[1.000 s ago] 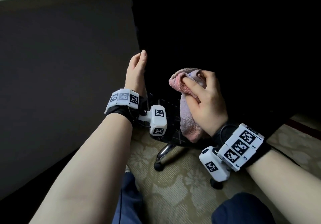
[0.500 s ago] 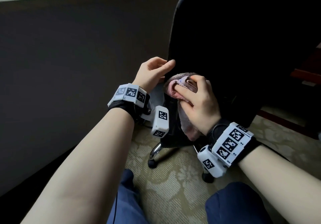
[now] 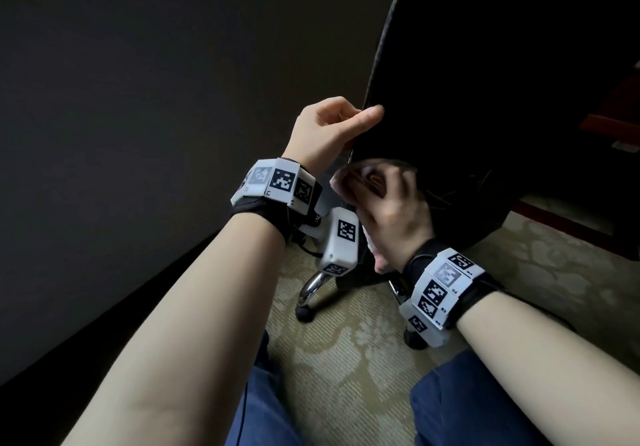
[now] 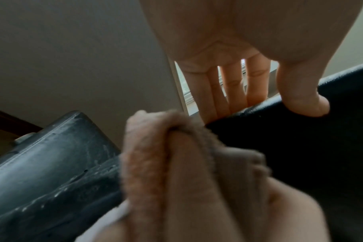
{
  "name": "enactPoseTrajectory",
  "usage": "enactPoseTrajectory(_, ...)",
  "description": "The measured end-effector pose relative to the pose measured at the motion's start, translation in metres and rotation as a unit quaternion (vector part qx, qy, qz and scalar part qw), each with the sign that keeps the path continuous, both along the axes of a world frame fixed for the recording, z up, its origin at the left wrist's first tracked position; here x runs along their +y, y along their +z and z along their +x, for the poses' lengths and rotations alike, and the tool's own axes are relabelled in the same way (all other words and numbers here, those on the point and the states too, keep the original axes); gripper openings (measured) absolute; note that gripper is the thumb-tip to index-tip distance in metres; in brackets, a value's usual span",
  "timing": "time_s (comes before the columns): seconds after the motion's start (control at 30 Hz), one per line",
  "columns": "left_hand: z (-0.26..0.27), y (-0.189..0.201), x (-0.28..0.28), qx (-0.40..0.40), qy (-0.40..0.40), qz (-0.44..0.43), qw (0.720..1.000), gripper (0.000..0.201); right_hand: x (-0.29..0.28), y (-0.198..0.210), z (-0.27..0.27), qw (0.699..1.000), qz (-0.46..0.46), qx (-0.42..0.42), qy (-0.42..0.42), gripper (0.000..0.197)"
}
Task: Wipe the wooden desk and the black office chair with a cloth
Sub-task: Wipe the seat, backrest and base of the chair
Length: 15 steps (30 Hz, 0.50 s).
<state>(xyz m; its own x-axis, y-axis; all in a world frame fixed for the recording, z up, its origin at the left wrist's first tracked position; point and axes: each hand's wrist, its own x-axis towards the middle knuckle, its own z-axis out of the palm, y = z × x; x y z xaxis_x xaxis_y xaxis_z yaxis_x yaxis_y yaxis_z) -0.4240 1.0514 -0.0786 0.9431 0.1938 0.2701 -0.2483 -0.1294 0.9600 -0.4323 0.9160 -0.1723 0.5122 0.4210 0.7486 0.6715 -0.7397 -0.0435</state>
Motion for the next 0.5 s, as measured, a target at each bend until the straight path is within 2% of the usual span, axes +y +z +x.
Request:
enactPoseTrajectory(0.1,-0.002,-0.001,0.001,-0.001,-0.003,-0.006,1.0,0.034,0.003,-0.015,-0.005,0.996,-0.084,-0.005,-0.022,0.064)
enactPoseTrajectory(0.13,-0.002,-0.002,0.0,-0.004,0.001,-0.006,1.0,0.034,0.002,-0.023,-0.008,0.995,-0.098,-0.009,-0.018,0.065)
enactPoseTrajectory(0.2,-0.003,-0.002,-0.001,-0.013,0.012,-0.009,1.0,0.034,0.002,-0.037,-0.012,0.997,-0.073,-0.008,0.02,0.065)
enactPoseTrajectory(0.27,-0.002,-0.004,-0.001,-0.023,0.02,-0.003,1.0,0.034,0.002,-0.045,-0.018,0.998,-0.032,0.015,0.056,0.079)
enactPoseTrajectory(0.33,-0.001,-0.005,0.0,-0.03,0.028,0.005,0.999,0.034,0.002,-0.039,-0.026,0.997,-0.027,0.059,0.05,0.092)
enactPoseTrajectory(0.37,-0.001,-0.005,0.0,-0.031,0.031,0.005,0.999,0.034,0.003,-0.037,-0.027,0.995,-0.034,0.083,0.039,0.09)
enactPoseTrajectory(0.43,-0.001,-0.006,0.0,-0.033,0.036,0.002,0.999,0.034,0.001,-0.04,-0.027,0.984,-0.062,0.162,0.031,0.072)
enactPoseTrajectory(0.5,-0.003,-0.007,-0.001,-0.034,0.039,0.003,0.999,0.034,-0.002,-0.052,-0.025,0.978,-0.07,0.188,0.05,0.063)
